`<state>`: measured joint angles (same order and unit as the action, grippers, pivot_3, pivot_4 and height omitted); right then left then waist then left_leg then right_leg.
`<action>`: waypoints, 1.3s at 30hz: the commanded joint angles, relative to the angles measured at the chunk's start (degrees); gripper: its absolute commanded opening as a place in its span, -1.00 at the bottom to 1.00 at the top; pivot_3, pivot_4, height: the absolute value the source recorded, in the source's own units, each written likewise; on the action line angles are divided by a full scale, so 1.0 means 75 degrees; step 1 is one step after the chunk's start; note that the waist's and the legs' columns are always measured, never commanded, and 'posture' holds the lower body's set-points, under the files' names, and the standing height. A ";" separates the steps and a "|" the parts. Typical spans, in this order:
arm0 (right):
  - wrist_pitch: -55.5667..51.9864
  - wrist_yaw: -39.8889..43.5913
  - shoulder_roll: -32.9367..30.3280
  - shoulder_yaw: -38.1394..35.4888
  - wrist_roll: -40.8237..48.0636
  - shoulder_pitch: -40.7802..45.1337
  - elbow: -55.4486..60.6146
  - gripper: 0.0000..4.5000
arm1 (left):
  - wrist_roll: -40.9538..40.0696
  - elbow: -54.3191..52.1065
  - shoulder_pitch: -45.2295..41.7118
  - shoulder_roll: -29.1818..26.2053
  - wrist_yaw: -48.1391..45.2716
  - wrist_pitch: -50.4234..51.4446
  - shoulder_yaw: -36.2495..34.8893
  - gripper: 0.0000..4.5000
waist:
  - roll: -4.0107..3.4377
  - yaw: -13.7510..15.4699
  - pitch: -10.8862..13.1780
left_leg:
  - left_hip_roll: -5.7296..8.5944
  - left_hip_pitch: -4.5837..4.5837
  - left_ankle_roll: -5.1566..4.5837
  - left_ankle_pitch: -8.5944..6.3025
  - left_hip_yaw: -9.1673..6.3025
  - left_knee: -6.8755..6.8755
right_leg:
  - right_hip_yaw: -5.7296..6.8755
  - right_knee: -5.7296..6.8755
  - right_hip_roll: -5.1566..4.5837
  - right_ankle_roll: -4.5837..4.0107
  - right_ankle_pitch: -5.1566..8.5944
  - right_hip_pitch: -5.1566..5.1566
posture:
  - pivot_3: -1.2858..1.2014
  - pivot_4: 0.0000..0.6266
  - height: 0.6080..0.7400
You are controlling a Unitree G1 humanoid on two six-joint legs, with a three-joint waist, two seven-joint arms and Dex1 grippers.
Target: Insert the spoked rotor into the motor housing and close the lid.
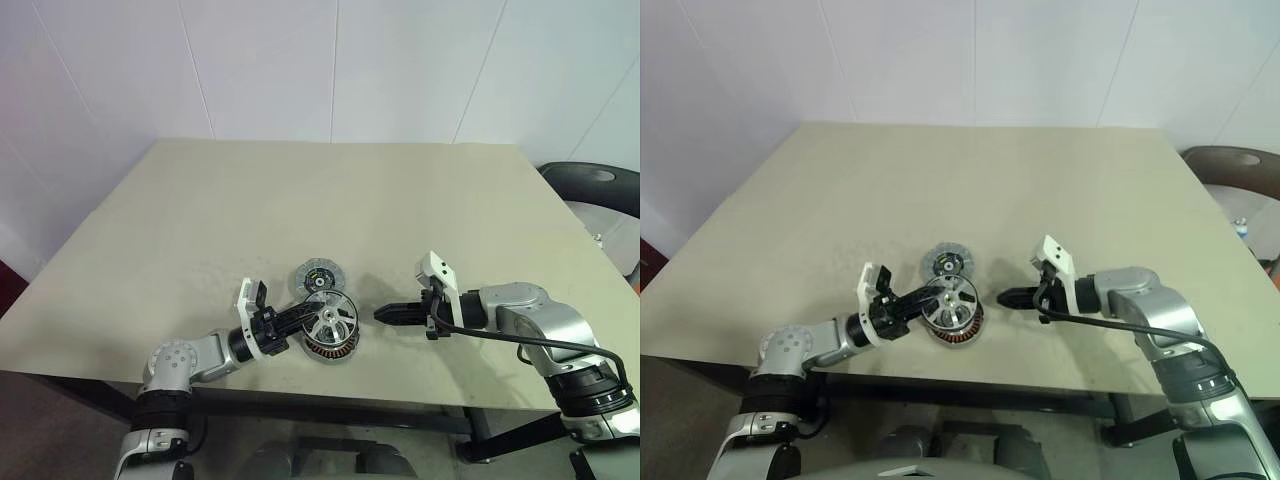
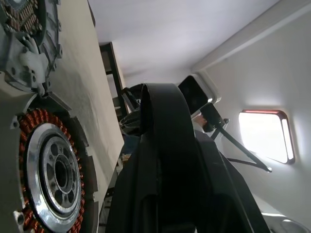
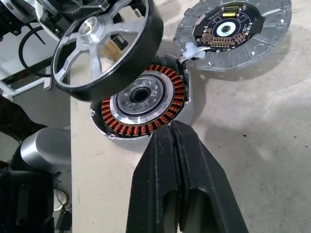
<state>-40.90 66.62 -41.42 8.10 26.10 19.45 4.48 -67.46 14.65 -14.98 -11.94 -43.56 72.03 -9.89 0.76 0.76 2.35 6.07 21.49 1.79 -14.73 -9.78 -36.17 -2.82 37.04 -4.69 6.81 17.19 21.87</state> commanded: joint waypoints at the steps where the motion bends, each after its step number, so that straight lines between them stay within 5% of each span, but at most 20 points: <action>1: 0.0070 -0.0075 0.0034 -0.0137 0.0098 0.0028 0.0285 -1.00 | 0.0174 0.0120 -0.0111 -0.0051 -0.0236 -0.0018 -0.0010 -0.80 | 0.0000 -0.0002 0.0000 | 0.0000 -0.0001 0.0000 0.0000 0.0000 0.0000 | 0.0000 0.0000 0.0000 0.0000 0.0000 -0.0001 | 0.03 -1.00 1.00; 31: 0.0132 -0.0299 0.0088 -0.0103 0.0062 -0.0003 0.0269 -1.00 | 0.0615 0.0235 0.0111 0.0153 -0.0086 0.0116 -0.0144 -0.80 | -0.0001 -0.0012 -0.0001 | -0.0003 -0.0007 0.0000 0.0000 0.0000 0.0002 | -0.0002 0.0003 0.0000 0.0003 -0.0001 -0.0002 | 0.03 -1.00 1.00; 38: 0.0139 -0.0334 0.0107 -0.0103 0.0051 0.0012 0.0247 -1.00 | 0.0846 0.0395 0.0049 0.0173 0.0004 -0.0128 -0.0230 0.20 | -0.0002 -0.0012 -0.0001 | -0.0003 -0.0008 0.0000 0.0000 0.0000 0.0002 | -0.0002 0.0003 0.0001 0.0003 -0.0002 -0.0002 | 0.03 -1.00 1.00; 39: 0.0146 -0.0341 0.0115 -0.0099 0.0041 0.0019 0.0227 -1.00 | 0.0802 0.0405 0.0011 0.0167 0.0040 -0.0112 -0.0315 0.20 | -0.0004 -0.0005 -0.0003 | -0.0004 -0.0009 0.0000 0.0000 0.0000 0.0002 | -0.0002 0.0003 0.0001 0.0003 -0.0002 -0.0003 | 0.03 -1.00 1.00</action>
<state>-40.72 64.25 -40.97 8.10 26.03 18.76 4.49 -62.21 16.13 -15.44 -10.39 -44.42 71.55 -10.65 0.74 0.72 2.33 6.04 21.41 1.79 -14.73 -9.78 -36.16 -2.84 37.06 -4.68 6.83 17.18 21.84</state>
